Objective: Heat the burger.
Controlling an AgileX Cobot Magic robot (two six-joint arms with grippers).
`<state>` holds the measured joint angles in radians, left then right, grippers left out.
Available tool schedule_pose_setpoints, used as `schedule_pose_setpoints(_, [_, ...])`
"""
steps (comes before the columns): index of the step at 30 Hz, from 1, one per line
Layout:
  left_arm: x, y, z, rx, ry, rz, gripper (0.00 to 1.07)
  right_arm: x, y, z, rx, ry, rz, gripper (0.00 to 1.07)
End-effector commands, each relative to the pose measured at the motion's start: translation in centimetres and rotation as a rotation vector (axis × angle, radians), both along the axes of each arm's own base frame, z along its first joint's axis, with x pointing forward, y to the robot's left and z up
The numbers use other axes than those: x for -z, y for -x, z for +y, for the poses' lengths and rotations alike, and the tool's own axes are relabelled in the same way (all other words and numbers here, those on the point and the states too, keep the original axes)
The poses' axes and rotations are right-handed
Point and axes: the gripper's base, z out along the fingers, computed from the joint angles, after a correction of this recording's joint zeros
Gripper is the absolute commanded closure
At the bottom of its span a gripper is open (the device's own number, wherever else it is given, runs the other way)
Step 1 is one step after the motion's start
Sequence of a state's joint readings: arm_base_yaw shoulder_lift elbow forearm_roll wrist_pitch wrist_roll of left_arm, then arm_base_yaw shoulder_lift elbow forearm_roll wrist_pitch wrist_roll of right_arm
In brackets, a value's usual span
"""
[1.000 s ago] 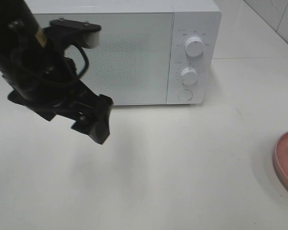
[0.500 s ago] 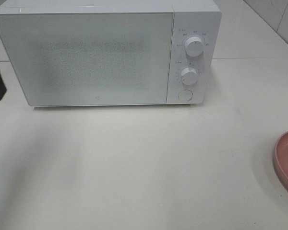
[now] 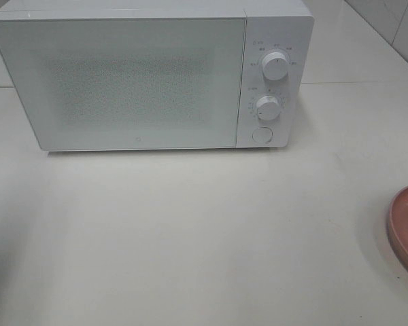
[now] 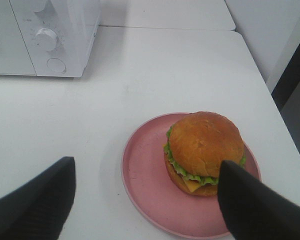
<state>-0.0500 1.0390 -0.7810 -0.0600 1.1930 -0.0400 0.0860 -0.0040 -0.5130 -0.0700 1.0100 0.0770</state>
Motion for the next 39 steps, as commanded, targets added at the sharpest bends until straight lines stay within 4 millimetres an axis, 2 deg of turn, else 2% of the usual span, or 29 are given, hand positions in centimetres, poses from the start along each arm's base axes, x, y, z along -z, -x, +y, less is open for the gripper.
schedule_pose_setpoints(1, [0.8,2.7,0.2,0.011,-0.012,-0.039,0.07,0.0,0.3,0.0,0.005,0.004,-0.037,0.32])
schedule_pose_setpoints(2, [0.8,2.7,0.2,0.011,-0.012,-0.039,0.07,0.0,0.3,0.0,0.005,0.004,-0.037,0.32])
schedule_pose_setpoints(4, [1.2,4.2,0.3,0.009,-0.010,-0.089,0.07,0.0,0.3,0.0,0.005,0.004,-0.037,0.32])
schedule_pose_setpoints(5, [1.2,4.2,0.3,0.009,-0.010,-0.089,0.07,0.0,0.3,0.0,0.005,0.004,-0.037,0.32])
schedule_pose_setpoints(7, [1.8,5.7,0.4,0.009,-0.011,-0.140,0.07,0.0,0.3,0.0,0.005,0.004,-0.037,0.32])
schedule_pose_setpoints(9, [2.1,6.3,0.5,0.008,-0.013,-0.159,0.07,0.0,0.3,0.0,0.005,0.004,-0.037,0.32])
schedule_pose_setpoints(10, [2.0,6.9,0.5,0.006,-0.012,-0.245,0.07,0.0,0.3,0.0,0.005,0.004,-0.037,0.32])
schedule_pose_setpoints(12, [1.6,7.0,0.6,0.004,-0.011,-0.302,0.07,0.0,0.3,0.0,0.005,0.004,-0.037,0.32])
schedule_pose_setpoints(13, [1.2,7.6,0.6,0.002,-0.007,-0.398,0.07,0.0,0.3,0.0,0.005,0.004,-0.037,0.32])
schedule_pose_setpoints(19, [0.8,9.9,0.8,0.012,-0.012,-0.498,0.07,0.0,0.3,0.0,0.005,0.004,-0.037,0.32])
schedule_pose_setpoints(29, [0.1,12.2,0.8,0.032,-0.008,-0.654,0.07,0.0,0.3,0.0,0.005,0.004,-0.037,0.32])
schedule_pose_setpoints(39, [-0.4,15.6,1.0,-0.078,-0.052,-0.876,0.07,0.0,0.3,0.0,0.005,0.004,-0.037,0.32])
